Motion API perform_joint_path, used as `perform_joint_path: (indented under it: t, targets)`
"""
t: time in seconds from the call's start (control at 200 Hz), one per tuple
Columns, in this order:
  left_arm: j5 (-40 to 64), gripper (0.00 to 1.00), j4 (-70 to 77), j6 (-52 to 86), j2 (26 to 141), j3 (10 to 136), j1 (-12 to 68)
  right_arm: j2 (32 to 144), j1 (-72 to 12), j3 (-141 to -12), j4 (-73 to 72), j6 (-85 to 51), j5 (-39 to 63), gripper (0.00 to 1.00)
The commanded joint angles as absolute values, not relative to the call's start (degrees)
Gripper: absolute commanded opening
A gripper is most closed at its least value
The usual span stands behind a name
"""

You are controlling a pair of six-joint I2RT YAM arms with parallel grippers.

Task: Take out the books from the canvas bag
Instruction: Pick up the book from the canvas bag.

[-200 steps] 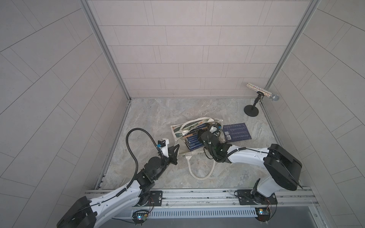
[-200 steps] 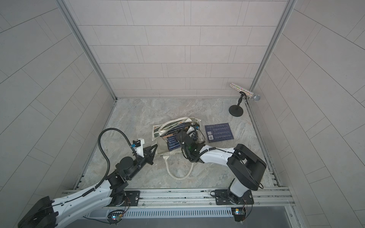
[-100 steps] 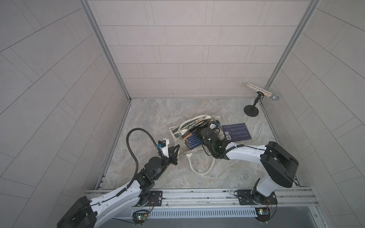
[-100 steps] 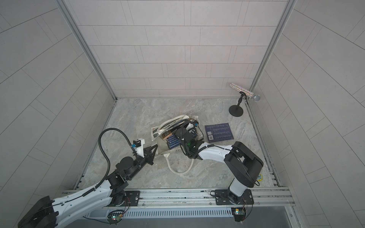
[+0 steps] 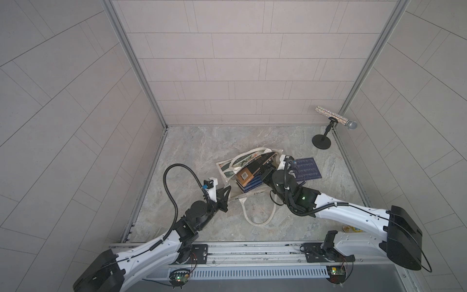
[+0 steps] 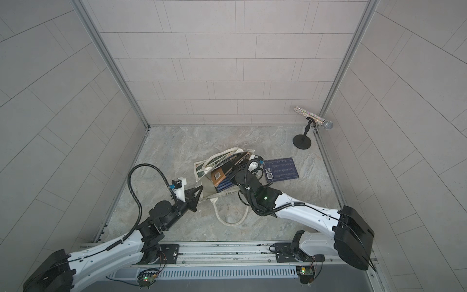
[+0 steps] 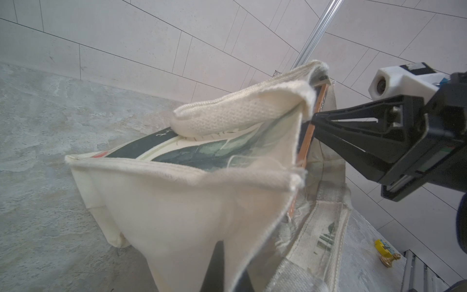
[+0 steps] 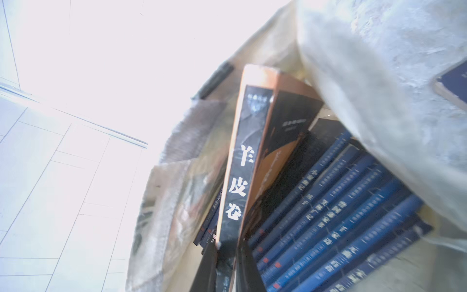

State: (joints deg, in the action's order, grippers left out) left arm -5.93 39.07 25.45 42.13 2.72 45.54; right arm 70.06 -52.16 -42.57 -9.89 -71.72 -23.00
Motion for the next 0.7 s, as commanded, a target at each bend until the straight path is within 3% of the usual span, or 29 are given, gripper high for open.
perform_joint_path:
  t: [0.0, 0.265, 0.53, 0.695]
  targets:
    - [-5.9, 0.0, 40.4, 24.5, 42.4, 3.9, 45.7, 70.0, -52.0, -40.4, -7.3, -70.4, -26.1, 0.27]
    - [-6.1, 0.0, 40.2, 24.4, 42.3, 3.9, 45.7, 71.6, -52.2, -38.6, -9.7, -72.8, -25.3, 0.58]
    - [-5.9, 0.0, 40.4, 24.3, 42.4, 3.9, 45.7, 77.9, -52.7, -38.5, -15.8, -76.1, -24.9, 0.64]
    - [-5.6, 0.0, 40.5, 24.3, 42.5, 4.0, 45.7, 83.4, -54.2, -41.1, -18.9, -76.2, -25.4, 0.55]
